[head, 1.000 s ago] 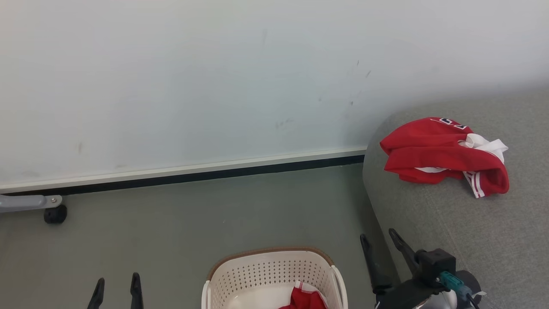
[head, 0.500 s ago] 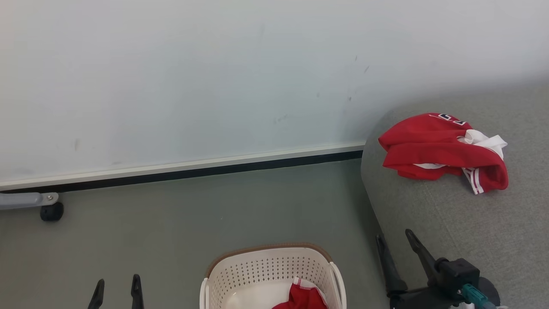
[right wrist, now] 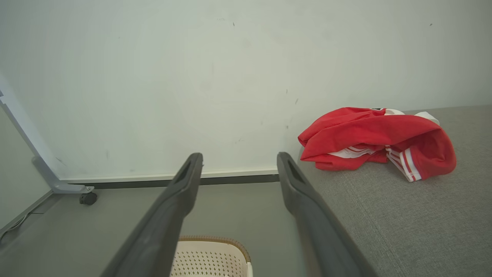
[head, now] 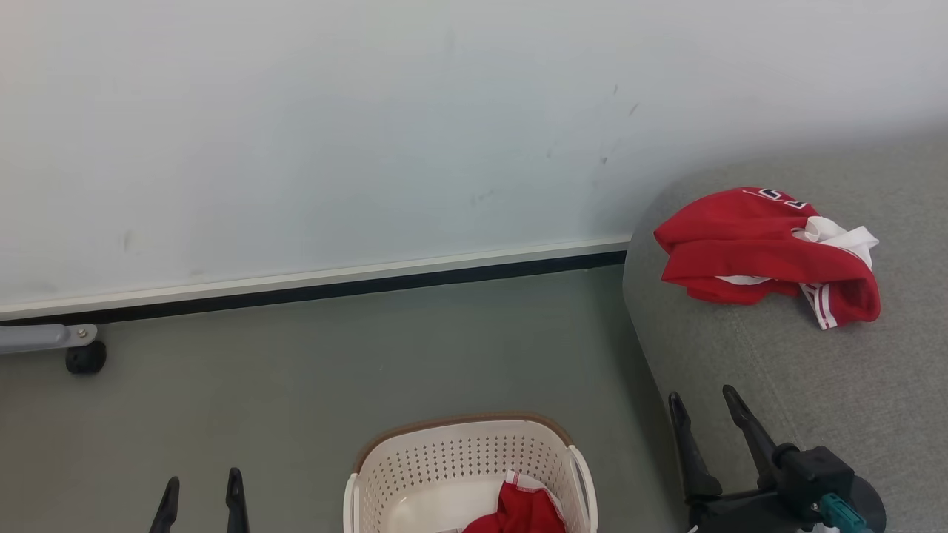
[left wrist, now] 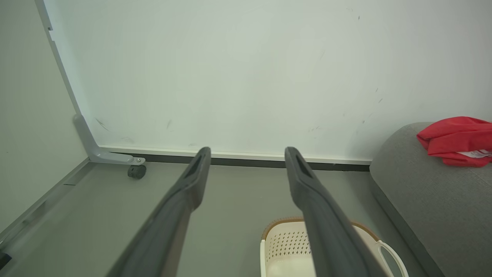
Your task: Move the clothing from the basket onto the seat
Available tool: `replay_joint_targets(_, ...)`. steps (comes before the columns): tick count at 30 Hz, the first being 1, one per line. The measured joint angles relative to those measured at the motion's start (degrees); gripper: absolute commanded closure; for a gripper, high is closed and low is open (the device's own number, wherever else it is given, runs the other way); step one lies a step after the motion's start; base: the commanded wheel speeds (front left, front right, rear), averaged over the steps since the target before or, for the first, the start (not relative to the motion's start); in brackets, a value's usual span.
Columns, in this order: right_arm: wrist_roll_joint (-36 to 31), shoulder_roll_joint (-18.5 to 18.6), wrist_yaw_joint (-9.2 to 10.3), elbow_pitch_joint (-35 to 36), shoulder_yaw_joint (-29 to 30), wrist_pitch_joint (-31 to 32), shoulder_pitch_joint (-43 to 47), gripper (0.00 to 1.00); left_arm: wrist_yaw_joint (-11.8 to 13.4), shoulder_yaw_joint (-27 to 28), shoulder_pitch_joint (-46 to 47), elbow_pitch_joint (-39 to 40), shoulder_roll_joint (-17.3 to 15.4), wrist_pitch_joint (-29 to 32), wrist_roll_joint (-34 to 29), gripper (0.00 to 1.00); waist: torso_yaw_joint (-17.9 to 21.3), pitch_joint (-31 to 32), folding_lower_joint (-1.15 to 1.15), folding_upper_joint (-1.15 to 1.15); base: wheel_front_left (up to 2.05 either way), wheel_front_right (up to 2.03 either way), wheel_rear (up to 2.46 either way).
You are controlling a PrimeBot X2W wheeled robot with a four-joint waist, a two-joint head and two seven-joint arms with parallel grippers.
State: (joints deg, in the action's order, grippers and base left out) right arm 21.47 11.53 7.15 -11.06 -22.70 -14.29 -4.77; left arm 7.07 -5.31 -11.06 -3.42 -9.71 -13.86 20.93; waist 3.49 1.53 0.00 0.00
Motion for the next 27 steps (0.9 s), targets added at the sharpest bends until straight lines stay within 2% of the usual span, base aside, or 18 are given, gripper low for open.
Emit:
replay_joint_targets(17,-2.2,-0.7,0.00,3.3,3.1,0.1,1.2,0.00,0.0,0.5,0.0,1.3,0.3,1.1,-0.9,0.00,0.1,-2.1,0.00,0.00,0.00,0.00,0.00)
replay_joint_targets(27,-3.6,-0.6,0.00,7.3,5.7,0.7,-0.4,0.00,-0.6,-4.4,3.9,2.1,0.5,3.4,-3.6,0.00,0.4,-7.7,0.00,0.00,0.00,0.00,0.00)
